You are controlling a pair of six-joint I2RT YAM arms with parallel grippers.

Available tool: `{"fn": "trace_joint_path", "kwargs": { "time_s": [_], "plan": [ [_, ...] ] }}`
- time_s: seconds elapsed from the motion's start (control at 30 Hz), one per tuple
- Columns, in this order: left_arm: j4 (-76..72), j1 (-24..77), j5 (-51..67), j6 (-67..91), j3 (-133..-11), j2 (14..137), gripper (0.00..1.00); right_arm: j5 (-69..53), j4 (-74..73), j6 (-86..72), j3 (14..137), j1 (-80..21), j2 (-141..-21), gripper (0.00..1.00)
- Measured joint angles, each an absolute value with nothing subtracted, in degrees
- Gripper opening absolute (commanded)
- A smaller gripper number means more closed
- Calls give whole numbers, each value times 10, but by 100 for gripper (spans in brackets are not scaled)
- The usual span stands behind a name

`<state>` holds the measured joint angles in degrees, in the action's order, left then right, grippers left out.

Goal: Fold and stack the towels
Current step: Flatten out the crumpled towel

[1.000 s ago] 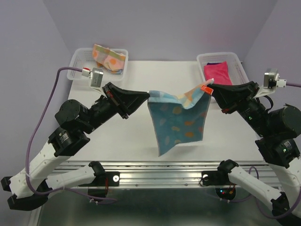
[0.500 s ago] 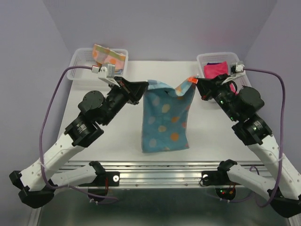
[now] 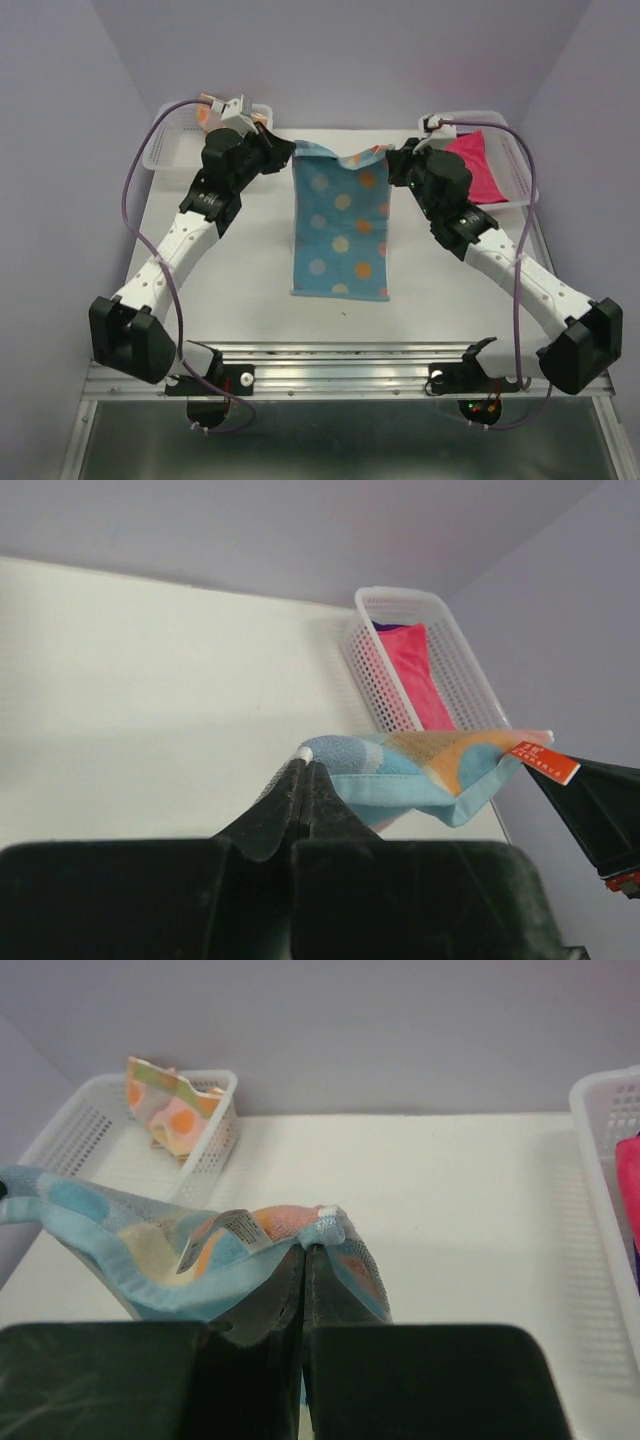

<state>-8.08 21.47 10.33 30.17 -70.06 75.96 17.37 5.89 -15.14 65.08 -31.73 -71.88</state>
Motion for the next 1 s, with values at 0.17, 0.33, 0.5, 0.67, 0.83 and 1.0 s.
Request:
{"fn": "trace_joint_path", "kwargs": {
  "time_s": [0.17,0.33,0.5,0.67,0.83,1.0],
  "plan": [
    [-108,157,163,304,-747,867,0,177,95,-145,668,-297,-829,1],
    [-126,119,219,308,-818,1008,0,163,129,-152,701,-265,-932,1],
    [-123,99,255,309,-898,1145,0,136,148,-165,745,-241,-1029,1],
    [-107,92,269,309,-912,1211,0,114,149,-175,777,-231,-1094,1],
    [-101,93,267,308,-912,1210,0,95,146,-182,786,-229,-1121,1],
    [-107,93,263,307,-868,1180,0,74,145,-194,786,-229,-1117,1]
  ]
}}
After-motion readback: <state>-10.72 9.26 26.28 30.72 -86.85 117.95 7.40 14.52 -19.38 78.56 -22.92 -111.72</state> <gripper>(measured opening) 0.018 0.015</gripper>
